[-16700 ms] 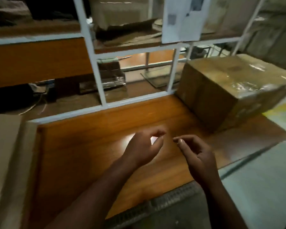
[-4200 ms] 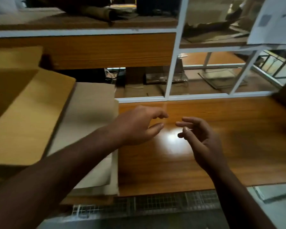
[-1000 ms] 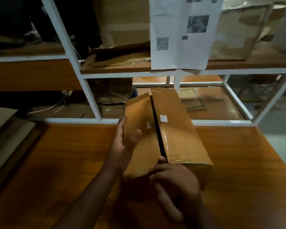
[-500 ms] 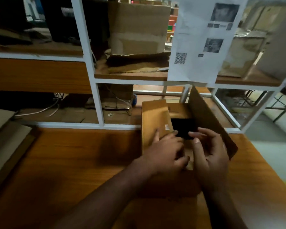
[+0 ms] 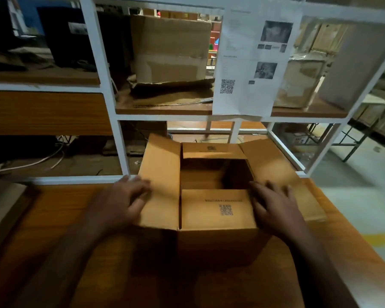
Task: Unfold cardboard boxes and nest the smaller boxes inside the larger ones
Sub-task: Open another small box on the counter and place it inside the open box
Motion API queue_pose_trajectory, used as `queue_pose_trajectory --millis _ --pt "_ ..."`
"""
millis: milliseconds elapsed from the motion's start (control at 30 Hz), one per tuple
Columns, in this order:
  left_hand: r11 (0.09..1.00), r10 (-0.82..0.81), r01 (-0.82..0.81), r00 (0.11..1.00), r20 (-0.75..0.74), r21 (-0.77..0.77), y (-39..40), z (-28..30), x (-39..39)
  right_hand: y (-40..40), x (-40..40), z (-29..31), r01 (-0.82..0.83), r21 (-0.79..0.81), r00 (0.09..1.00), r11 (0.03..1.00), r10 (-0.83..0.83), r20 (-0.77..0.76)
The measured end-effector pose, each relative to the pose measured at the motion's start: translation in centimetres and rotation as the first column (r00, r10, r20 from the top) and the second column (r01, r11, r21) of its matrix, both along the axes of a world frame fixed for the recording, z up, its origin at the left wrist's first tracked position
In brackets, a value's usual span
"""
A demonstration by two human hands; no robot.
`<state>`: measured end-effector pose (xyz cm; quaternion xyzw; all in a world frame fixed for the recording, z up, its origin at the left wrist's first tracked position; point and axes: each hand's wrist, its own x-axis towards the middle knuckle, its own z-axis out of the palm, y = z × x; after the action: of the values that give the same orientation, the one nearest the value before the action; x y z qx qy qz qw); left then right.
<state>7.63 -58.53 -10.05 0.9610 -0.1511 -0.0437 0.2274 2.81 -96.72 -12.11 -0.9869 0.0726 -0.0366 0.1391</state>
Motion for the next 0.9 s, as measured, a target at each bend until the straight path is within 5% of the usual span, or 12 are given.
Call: queue_pose_trajectory --millis 67,133,200,300,367,433,600,767,900 --pt "0.984 0.019 0.021 0.975 -0.222 0.179 -0.1 -0.3 0.2 1.6 0.7 0.8 -0.08 0.148 0.994 0.986 0.09 -0.056" --pt "1.0 -0.002 0.0 0.933 -0.36 -0.006 -2.0 -0.9 0.1 2.8 1.5 0.1 -0.14 0.15 0.99 0.979 0.139 0.016" --pt "0.977 0.049 -0.123 0.923 -0.382 -0.173 -4.1 -1.7 0.4 3.1 2.0 -0.5 -0.157 0.123 0.957 0.98 0.12 0.264" --pt "0.935 0.201 -0.292 0.905 -0.374 -0.204 -6.2 -1.6 1.5 2.7 0.7 -0.5 -0.244 0.132 0.672 0.961 0.069 0.737" --pt "0.952 0.236 -0.288 0.907 -0.349 -0.107 -6.9 -1.4 2.2 3.0 -1.1 -0.6 -0.314 0.111 0.475 0.943 0.055 0.878" --pt "0.97 0.22 -0.242 0.912 -0.347 -0.023 -7.5 -1.2 2.4 3.8 -3.3 -1.1 -0.354 0.184 0.401 0.917 -0.029 0.916" --pt "0.973 0.21 -0.229 0.924 -0.318 -0.022 -8.0 -2.6 2.4 3.9 -8.9 -3.6 -0.281 0.485 0.53 0.828 -0.288 0.798" --pt "0.971 0.196 -0.23 0.92 -0.34 -0.063 -8.3 -3.2 3.0 3.4 -11.4 -7.9 -0.144 0.329 0.729 0.933 -0.125 0.673" --pt "0.98 0.146 -0.18 0.938 -0.314 -0.083 -8.6 -3.0 2.9 4.8 -10.6 -9.2 -0.075 0.208 0.801 0.975 -0.066 0.595"
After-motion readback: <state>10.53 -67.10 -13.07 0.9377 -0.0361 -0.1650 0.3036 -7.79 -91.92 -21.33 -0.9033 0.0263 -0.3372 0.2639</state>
